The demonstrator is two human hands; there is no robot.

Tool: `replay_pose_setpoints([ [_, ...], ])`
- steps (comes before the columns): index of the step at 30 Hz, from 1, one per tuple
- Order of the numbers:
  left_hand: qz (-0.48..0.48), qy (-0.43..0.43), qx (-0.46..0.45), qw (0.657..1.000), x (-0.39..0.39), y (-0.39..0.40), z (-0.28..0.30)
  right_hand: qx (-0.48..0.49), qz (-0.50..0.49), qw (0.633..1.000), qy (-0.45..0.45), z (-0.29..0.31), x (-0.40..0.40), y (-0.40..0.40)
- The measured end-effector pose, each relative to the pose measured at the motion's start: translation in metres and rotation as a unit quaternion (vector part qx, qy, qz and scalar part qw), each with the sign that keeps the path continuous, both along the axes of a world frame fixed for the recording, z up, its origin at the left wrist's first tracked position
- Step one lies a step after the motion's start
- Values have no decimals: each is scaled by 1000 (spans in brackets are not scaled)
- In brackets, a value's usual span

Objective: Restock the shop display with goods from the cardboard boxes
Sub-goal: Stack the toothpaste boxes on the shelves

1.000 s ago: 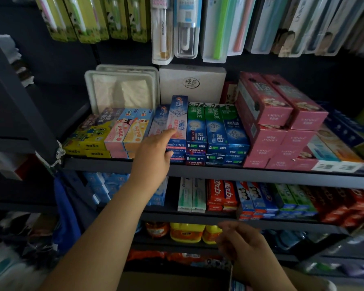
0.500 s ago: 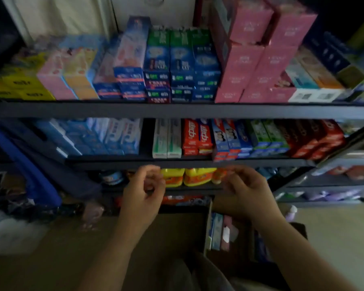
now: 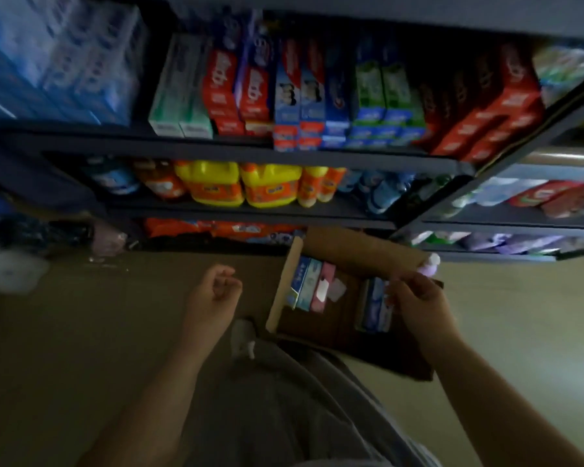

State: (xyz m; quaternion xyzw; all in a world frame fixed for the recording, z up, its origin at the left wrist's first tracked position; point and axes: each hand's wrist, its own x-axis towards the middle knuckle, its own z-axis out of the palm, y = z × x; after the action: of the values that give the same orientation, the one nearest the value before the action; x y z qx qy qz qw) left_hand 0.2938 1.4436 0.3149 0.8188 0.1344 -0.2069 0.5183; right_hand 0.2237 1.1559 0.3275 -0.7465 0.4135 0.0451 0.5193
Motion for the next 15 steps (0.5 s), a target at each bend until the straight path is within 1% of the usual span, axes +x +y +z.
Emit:
replay_pose_setpoints([
  [5,14,33,2,999,-59,-68,-39,30,43,997,56,-59,-45,-40],
  [8,-1,48,20,999,-86,-100,-64,61,57,992,95,-94,-66,-51],
  [11,-2,79,28,997,-101,-119,-88,92,56,986,125,-132,-84,-56],
  [15,-27,87,45,995,-105,-130,-124,113,62,980,154,-176,-89,-58],
])
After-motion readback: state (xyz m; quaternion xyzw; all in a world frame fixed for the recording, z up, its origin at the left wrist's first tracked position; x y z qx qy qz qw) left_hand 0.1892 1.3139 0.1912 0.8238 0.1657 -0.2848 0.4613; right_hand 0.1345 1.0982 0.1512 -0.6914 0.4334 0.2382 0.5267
